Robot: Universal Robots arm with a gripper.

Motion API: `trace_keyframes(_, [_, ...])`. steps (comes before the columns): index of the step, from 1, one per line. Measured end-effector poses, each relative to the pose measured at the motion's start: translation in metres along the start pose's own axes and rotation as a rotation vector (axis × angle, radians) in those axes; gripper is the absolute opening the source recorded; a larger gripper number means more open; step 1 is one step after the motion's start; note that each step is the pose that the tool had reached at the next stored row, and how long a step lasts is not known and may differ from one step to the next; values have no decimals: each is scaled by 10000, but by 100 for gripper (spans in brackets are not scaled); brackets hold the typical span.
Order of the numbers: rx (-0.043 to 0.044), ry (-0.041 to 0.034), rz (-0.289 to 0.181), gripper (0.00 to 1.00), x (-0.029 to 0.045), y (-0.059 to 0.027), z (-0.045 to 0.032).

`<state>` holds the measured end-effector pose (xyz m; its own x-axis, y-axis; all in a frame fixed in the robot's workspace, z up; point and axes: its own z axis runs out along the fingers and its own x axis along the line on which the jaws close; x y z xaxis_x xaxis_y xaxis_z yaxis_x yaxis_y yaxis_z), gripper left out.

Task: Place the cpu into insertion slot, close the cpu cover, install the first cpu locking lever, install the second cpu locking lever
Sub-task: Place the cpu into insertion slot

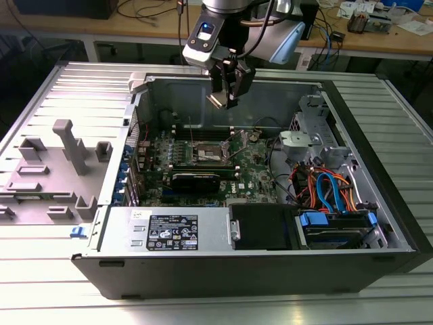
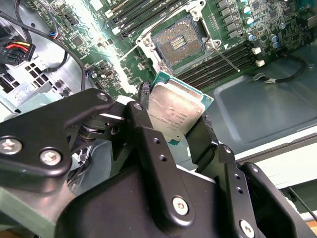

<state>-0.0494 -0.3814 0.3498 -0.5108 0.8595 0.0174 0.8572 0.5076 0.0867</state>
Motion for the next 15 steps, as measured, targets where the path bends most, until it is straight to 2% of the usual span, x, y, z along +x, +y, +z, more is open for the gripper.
trace_keyframes(6, [0,-4,39,55,0,0,2])
trace_keyframes(15, [-6,-32,364,55,0,-2,16])
